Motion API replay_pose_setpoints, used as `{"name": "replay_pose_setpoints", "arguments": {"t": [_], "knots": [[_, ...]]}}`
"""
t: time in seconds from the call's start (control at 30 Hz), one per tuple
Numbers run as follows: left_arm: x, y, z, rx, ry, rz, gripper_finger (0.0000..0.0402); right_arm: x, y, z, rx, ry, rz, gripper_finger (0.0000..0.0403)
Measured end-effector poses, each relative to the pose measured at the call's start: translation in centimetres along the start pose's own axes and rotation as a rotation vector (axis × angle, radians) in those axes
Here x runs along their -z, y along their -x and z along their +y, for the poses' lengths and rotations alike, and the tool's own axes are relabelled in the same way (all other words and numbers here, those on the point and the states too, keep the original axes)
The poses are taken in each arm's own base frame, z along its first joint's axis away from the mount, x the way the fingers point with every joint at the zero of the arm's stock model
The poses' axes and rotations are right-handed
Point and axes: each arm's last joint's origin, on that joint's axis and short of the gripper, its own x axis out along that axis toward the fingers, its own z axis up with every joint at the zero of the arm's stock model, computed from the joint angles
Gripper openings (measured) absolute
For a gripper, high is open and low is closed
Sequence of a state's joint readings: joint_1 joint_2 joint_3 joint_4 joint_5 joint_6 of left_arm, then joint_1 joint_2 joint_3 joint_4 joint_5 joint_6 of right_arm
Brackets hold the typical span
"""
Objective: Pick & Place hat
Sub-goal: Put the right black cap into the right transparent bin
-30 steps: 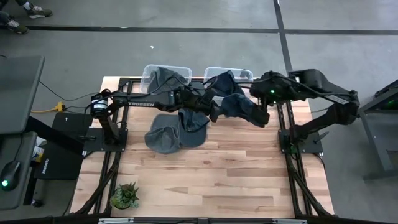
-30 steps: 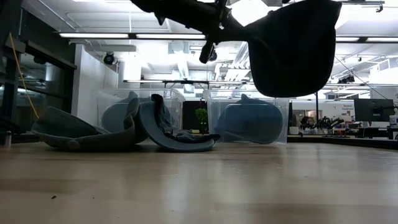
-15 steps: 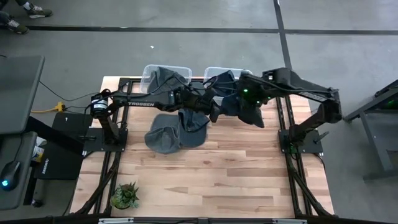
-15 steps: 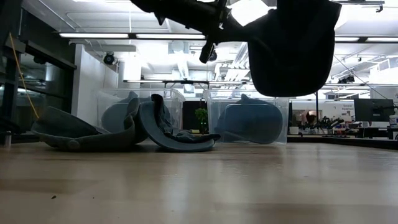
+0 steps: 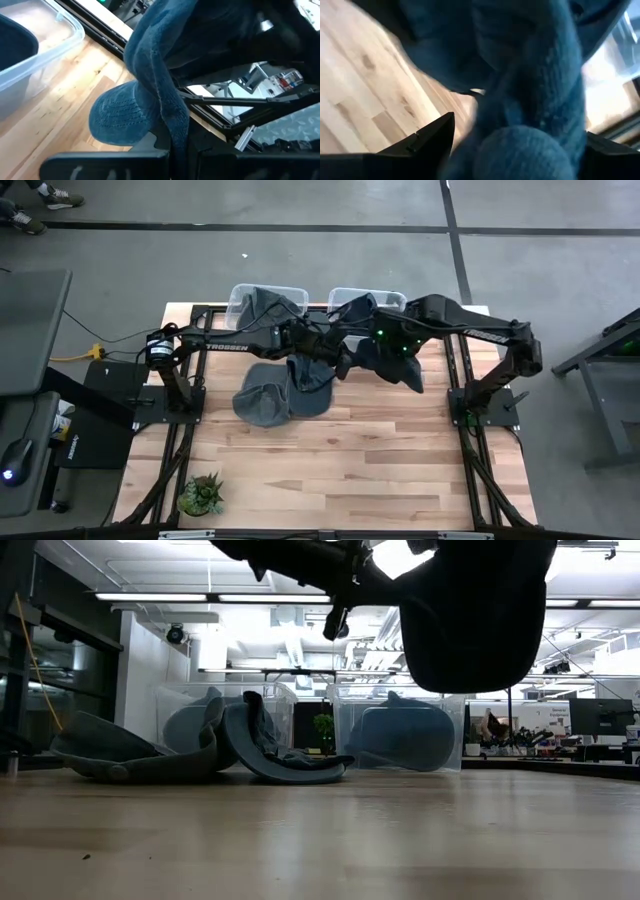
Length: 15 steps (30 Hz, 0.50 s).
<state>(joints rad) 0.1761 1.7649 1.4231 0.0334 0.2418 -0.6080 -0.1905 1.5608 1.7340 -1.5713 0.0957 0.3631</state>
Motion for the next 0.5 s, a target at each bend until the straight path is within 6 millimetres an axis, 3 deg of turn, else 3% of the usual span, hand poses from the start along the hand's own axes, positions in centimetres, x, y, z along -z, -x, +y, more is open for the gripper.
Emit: {"name": "replay_pose_setpoints", "arguments": {"t": [0.23, 0.5], "knots": [[0.1, 0.0, 0.0, 0.022, 0.0, 0.023, 0.0004, 1.1, -1.4, -0.3, 0.05, -0.055, 0.05, 0.0248], [0.1, 0.0, -0.1, 0.043, -0.006, 0.039, 0.0004, 1.0, -1.2, -0.4, 0.073, -0.059, 0.019, 0.015]]}}
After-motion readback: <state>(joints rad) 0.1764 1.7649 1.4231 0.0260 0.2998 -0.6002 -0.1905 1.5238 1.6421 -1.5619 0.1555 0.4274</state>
